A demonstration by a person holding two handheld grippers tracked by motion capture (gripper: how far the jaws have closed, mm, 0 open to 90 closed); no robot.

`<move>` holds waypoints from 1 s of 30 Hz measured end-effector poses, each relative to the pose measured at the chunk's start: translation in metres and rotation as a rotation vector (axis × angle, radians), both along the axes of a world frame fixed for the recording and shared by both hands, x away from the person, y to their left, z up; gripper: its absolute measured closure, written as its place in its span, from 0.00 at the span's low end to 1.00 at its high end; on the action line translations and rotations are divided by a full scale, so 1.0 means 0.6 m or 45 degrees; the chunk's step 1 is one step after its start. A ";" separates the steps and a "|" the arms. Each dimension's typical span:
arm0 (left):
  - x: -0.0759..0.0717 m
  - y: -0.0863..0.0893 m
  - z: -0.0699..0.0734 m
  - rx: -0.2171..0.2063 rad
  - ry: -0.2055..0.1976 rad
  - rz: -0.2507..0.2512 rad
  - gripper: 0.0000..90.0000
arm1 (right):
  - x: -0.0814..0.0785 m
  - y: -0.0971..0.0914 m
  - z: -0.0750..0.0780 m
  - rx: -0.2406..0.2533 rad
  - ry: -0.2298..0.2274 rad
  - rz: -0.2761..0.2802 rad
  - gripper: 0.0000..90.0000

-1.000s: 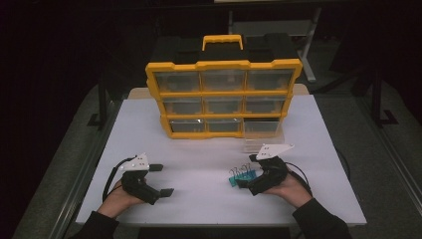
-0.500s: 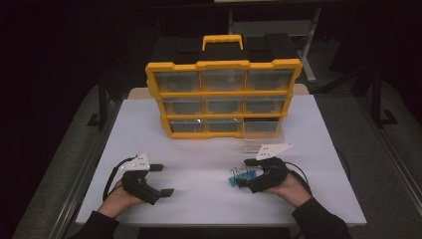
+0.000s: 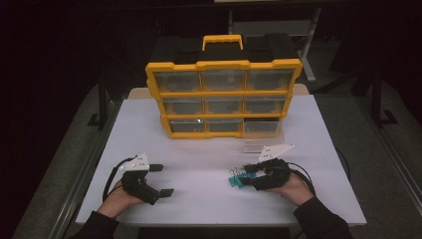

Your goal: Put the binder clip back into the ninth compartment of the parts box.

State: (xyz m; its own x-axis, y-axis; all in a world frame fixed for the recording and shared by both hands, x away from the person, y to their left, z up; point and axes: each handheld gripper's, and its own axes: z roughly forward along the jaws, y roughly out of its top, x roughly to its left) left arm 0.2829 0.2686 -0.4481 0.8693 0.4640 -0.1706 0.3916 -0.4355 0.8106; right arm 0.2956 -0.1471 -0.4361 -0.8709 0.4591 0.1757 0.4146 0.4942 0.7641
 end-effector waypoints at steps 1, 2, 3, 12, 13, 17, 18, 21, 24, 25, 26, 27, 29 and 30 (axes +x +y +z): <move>0.000 0.000 0.000 0.000 0.000 -0.001 0.00 | 0.000 -0.001 -0.001 -0.004 0.001 0.005 0.55; -0.001 0.000 0.000 -0.001 0.000 -0.001 0.00 | 0.000 -0.002 -0.002 -0.006 0.005 0.008 0.57; -0.001 -0.001 0.000 -0.001 0.000 -0.002 0.00 | 0.001 -0.002 -0.002 -0.002 0.007 0.013 0.59; -0.001 -0.002 -0.001 0.002 0.000 -0.006 0.00 | 0.002 -0.004 -0.009 0.014 0.020 0.052 0.71; -0.001 -0.002 -0.001 0.002 0.000 -0.006 0.00 | 0.002 -0.004 -0.009 0.014 0.020 0.052 0.71; -0.001 -0.003 -0.002 0.005 0.003 -0.010 0.00 | 0.004 -0.008 -0.016 0.008 0.044 0.069 0.75; -0.001 -0.003 -0.002 0.006 0.004 -0.010 0.00 | 0.004 -0.009 -0.016 0.010 0.045 0.072 0.76; 0.000 -0.003 -0.003 0.004 0.007 -0.008 0.00 | 0.006 -0.009 -0.017 0.013 0.049 0.079 0.79; -0.001 -0.002 -0.003 0.006 0.008 -0.009 0.00 | 0.005 -0.008 -0.017 0.014 0.047 0.088 0.82; -0.001 -0.003 -0.004 0.006 0.009 -0.010 0.00 | 0.005 -0.008 -0.017 0.017 0.046 0.092 0.84; -0.001 -0.003 -0.003 0.006 0.008 -0.011 0.00 | 0.004 -0.008 -0.017 0.017 0.045 0.093 0.84; -0.001 -0.003 -0.003 0.007 0.006 -0.011 0.00 | 0.004 -0.008 -0.017 0.016 0.044 0.094 0.86; -0.001 -0.003 -0.003 0.005 0.006 -0.012 0.00 | 0.005 -0.008 -0.017 0.019 0.044 0.097 0.88; -0.001 -0.003 -0.003 0.005 0.005 -0.013 0.00 | 0.005 -0.008 -0.018 0.019 0.046 0.101 0.89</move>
State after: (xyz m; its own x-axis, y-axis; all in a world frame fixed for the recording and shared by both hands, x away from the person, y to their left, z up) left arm 0.2823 0.2665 -0.4497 0.8731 0.4561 -0.1722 0.3904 -0.4426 0.8073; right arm 0.2986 -0.1522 -0.4466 -0.8976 0.3856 0.2138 0.4017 0.5151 0.7572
